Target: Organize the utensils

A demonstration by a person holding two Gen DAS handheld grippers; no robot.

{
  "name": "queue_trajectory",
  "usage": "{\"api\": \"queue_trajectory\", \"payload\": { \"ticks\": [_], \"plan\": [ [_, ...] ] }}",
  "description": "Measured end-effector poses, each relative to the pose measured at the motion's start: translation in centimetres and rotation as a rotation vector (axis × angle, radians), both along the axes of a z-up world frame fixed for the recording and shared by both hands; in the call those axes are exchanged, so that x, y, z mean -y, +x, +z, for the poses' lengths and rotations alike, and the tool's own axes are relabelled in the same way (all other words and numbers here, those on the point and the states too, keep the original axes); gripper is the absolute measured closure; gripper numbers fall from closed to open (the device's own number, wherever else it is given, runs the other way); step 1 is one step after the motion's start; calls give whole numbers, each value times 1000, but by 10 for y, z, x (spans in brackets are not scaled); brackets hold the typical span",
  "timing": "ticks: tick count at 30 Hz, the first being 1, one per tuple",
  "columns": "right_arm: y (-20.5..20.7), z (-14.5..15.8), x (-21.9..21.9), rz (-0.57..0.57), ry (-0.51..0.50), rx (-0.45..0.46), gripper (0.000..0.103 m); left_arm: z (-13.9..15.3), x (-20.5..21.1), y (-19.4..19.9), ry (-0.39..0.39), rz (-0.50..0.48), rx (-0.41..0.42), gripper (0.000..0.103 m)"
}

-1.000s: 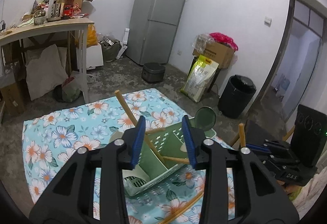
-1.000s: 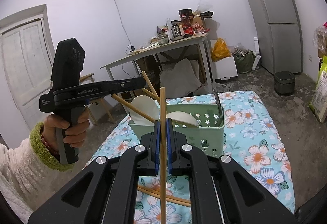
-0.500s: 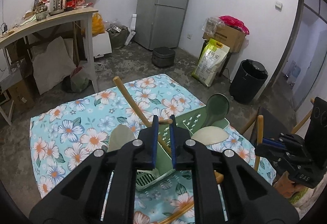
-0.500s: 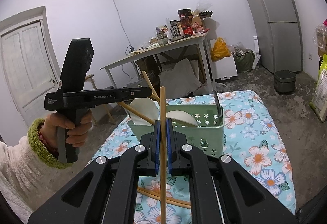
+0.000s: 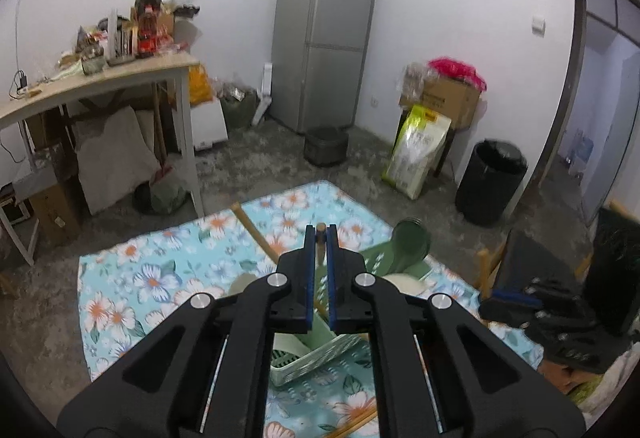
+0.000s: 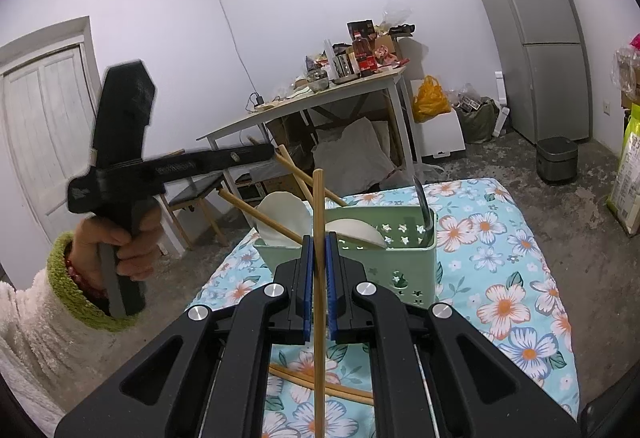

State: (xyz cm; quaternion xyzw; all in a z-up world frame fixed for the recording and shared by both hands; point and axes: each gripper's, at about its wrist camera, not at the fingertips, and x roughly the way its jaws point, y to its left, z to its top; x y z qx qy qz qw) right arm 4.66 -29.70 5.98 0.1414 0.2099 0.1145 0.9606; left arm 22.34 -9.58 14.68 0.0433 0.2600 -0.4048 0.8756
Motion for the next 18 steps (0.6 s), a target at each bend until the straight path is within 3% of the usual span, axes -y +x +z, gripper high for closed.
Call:
{"api": "queue_trajectory", "payload": {
  "ticks": [7,18],
  "plan": [
    [-4,3,-2,4,2,12,97,48,-32,-33,-106,-23,66,99],
    [-8,4,-1,6,13,21,97,100,-74,-79,-195,-80,122,99]
  ]
}}
